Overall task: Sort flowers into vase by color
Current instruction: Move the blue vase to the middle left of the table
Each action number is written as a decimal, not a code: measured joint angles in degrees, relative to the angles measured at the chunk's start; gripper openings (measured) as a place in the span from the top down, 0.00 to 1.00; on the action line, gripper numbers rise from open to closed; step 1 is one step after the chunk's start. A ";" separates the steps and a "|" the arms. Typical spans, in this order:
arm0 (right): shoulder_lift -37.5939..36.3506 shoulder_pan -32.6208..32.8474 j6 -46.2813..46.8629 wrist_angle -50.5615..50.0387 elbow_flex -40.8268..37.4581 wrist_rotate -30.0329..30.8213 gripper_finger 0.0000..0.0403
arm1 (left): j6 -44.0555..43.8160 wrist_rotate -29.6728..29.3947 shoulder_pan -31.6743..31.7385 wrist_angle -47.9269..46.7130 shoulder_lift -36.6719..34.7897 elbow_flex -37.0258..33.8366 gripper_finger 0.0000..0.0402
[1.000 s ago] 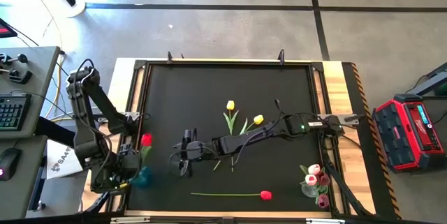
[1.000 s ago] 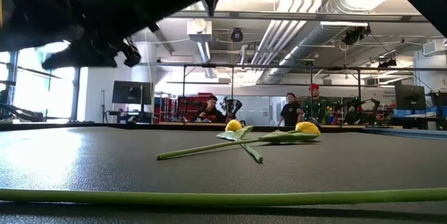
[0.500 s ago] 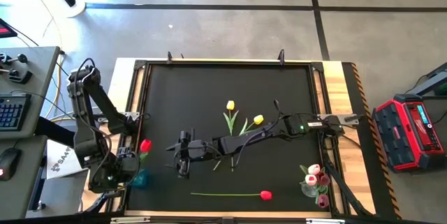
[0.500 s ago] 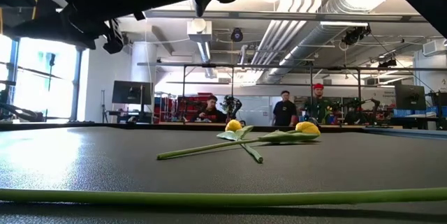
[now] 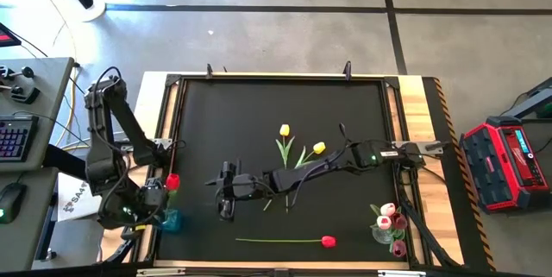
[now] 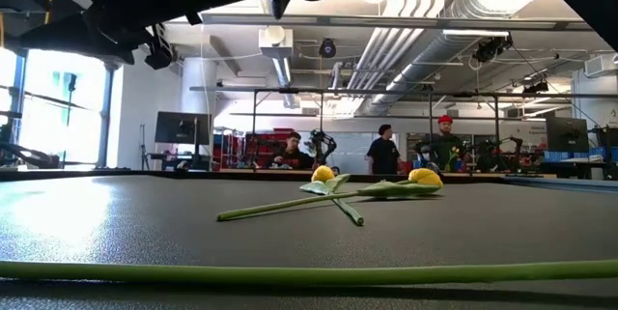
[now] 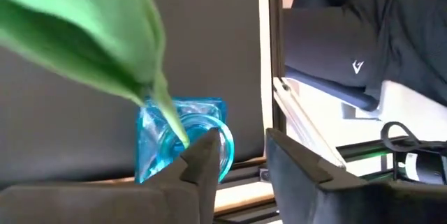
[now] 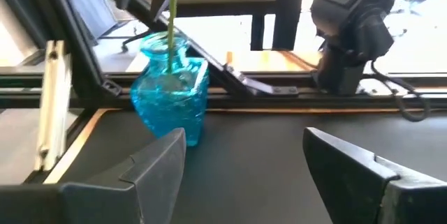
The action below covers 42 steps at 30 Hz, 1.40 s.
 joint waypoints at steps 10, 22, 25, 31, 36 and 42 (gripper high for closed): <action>-4.67 0.01 -0.50 -5.08 -0.01 8.36 0.31 | 3.04 -1.79 -0.40 -2.38 -7.95 0.10 0.71; -7.26 0.02 8.13 -11.16 -0.01 14.32 0.31 | 4.42 -0.02 -0.95 -11.14 -9.07 0.13 0.71; -7.28 0.14 14.45 -16.01 -0.01 14.38 0.31 | 3.08 -0.87 -1.87 -11.07 -7.38 0.12 0.71; -7.21 2.64 22.91 -26.41 -0.03 18.73 0.31 | -0.10 -0.87 -3.99 -9.92 -2.59 -0.25 0.71; -7.17 5.90 26.26 -31.26 -0.03 25.72 0.31 | -0.12 -1.00 -4.10 -5.01 1.32 -0.25 0.71; -7.18 8.16 26.68 -29.98 -0.03 28.68 0.31 | -2.02 -0.93 -4.08 -4.37 5.57 -0.25 0.71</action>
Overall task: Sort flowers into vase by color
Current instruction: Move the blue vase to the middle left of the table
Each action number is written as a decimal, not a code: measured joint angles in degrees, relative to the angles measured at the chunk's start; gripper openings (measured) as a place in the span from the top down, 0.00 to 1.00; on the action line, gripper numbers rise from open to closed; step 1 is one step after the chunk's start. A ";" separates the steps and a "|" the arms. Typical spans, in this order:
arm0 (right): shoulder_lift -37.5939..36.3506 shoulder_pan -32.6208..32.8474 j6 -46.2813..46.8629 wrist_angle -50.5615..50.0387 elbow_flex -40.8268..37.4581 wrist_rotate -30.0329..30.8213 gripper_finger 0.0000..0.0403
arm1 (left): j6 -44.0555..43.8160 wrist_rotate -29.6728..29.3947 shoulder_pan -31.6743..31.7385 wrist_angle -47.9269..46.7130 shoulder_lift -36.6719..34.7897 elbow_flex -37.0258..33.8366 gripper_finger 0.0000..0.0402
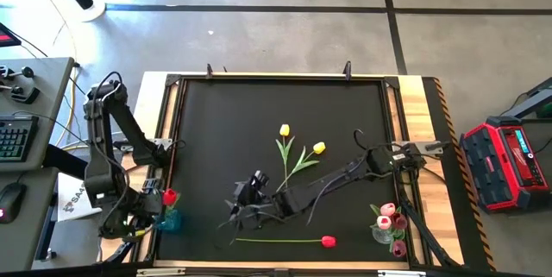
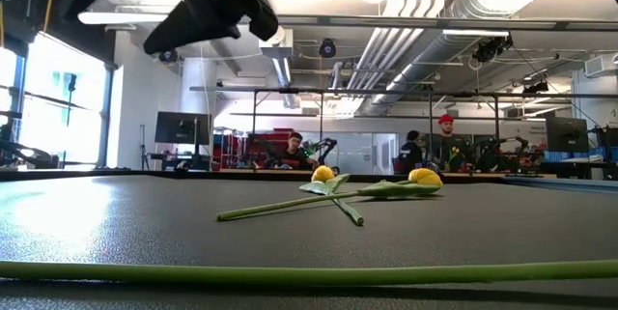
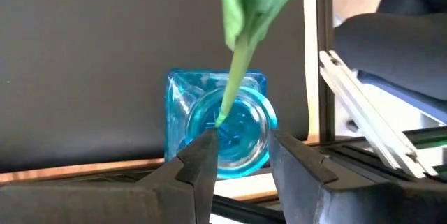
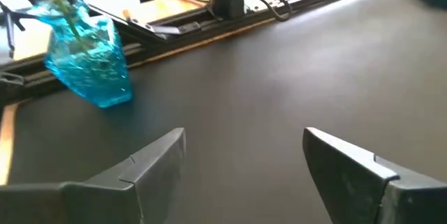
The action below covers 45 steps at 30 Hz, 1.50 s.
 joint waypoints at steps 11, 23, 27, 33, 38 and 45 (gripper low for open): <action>0.01 1.47 1.68 0.86 0.00 1.54 0.31 | -1.29 2.52 0.17 -1.34 1.12 1.47 0.71; 0.01 1.81 1.70 2.90 0.00 2.43 0.31 | 0.07 -1.75 0.13 -8.30 0.87 5.49 0.71; 0.01 2.14 1.77 3.04 0.00 2.48 0.31 | -1.11 -2.91 0.15 -11.95 1.44 3.88 0.70; 0.01 2.56 1.99 3.04 0.00 2.48 0.31 | -1.51 -2.84 0.15 -11.28 1.51 3.26 0.64; 0.00 2.50 2.01 3.04 0.00 2.45 0.31 | -1.68 -2.51 0.15 -10.55 1.51 3.26 0.60; 0.01 2.53 2.09 3.04 0.00 2.48 0.31 | -1.71 -2.91 0.14 -7.58 1.89 3.13 0.59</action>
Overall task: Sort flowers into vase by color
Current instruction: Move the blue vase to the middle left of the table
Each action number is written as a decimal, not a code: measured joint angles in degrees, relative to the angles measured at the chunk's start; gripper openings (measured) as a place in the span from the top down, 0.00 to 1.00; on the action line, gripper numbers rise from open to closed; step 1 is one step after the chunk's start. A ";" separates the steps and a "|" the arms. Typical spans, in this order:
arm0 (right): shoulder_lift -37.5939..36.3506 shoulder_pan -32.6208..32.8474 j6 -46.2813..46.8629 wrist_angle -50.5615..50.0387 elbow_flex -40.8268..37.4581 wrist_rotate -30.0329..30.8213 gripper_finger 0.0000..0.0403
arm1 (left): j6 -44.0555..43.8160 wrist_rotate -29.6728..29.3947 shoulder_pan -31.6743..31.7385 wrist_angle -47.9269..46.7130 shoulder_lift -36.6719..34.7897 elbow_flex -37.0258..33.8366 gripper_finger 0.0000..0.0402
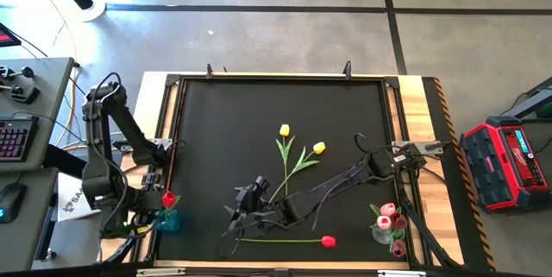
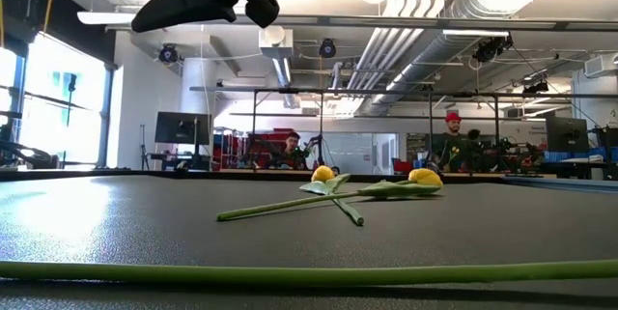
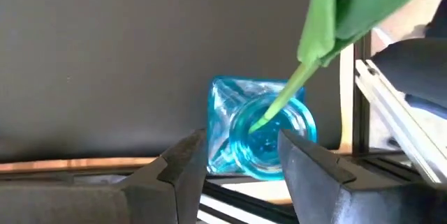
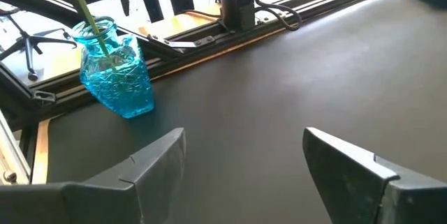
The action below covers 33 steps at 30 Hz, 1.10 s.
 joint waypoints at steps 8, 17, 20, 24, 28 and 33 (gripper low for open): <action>0.00 0.51 0.03 0.11 0.00 0.01 0.31 | -2.64 2.49 0.01 1.16 2.12 -3.89 0.59; 0.00 0.95 0.06 0.23 0.00 0.20 0.31 | -1.90 3.27 0.01 4.27 2.33 -4.00 0.86; 0.00 1.01 0.06 0.46 0.00 0.20 0.31 | -1.92 3.45 0.29 4.74 2.18 -3.87 0.96; 0.00 1.09 0.06 0.46 0.00 0.20 0.31 | -0.93 2.85 3.08 4.28 2.25 -3.87 0.93; 0.00 1.09 0.05 0.46 0.00 -0.06 0.31 | 2.85 2.28 8.34 4.30 2.16 -3.85 0.96; 0.00 1.58 0.08 0.44 0.00 -0.28 0.31 | 9.48 1.73 15.14 4.20 1.60 -3.85 0.97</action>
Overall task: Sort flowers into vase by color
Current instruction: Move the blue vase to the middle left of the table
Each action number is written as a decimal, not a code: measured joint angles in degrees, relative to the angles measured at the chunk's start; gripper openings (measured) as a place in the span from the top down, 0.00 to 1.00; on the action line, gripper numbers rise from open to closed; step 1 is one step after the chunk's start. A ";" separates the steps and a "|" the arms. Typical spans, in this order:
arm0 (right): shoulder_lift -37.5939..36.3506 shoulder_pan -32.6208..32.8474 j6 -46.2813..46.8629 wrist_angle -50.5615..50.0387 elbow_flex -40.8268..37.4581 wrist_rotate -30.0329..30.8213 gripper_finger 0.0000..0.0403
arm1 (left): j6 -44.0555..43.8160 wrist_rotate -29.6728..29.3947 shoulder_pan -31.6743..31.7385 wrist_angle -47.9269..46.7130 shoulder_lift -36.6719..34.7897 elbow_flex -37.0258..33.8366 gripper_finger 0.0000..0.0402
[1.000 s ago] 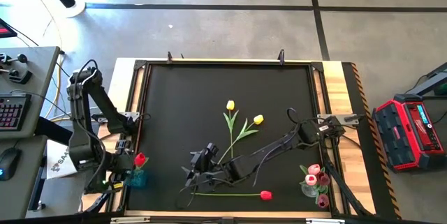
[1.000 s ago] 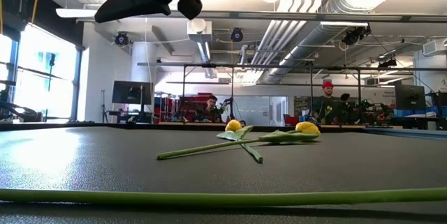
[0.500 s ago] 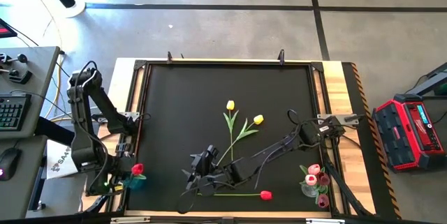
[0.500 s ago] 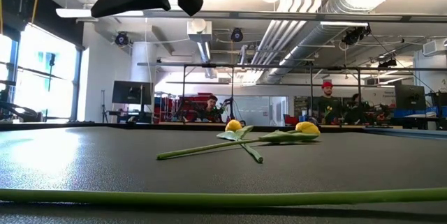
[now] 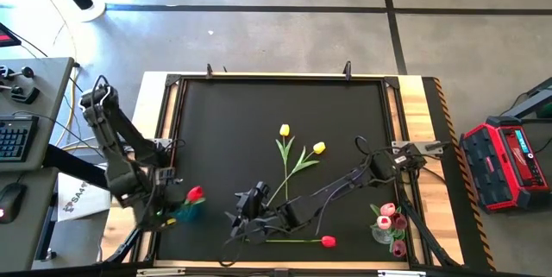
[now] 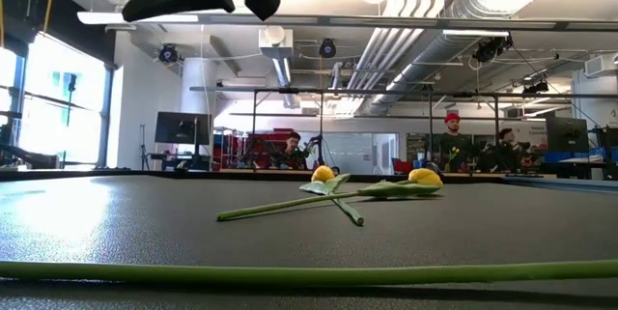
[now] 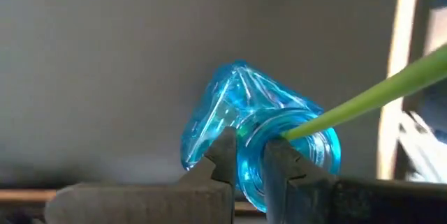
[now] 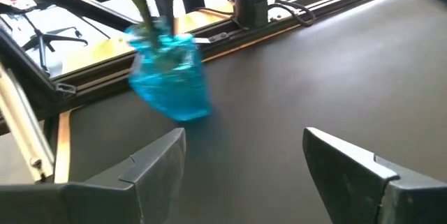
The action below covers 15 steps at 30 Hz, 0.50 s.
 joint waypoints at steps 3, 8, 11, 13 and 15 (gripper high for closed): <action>0.00 0.58 0.00 0.00 0.00 0.01 0.31 | 4.78 -0.21 4.66 -0.24 -0.65 -0.15 0.96; 0.00 1.68 -0.03 -0.43 0.00 0.20 0.31 | 13.02 2.49 12.22 2.30 -1.17 -0.17 0.95; 0.00 2.35 -0.02 -1.37 0.00 0.37 0.31 | 16.35 4.44 15.91 3.69 -1.17 -0.17 0.95; 0.00 2.73 0.05 -1.98 0.00 1.27 0.31 | 18.29 5.39 17.99 4.65 -1.17 -0.17 0.94; 0.00 2.99 1.83 -3.37 0.00 3.32 0.31 | 19.79 5.57 19.28 5.36 -1.17 -0.17 0.94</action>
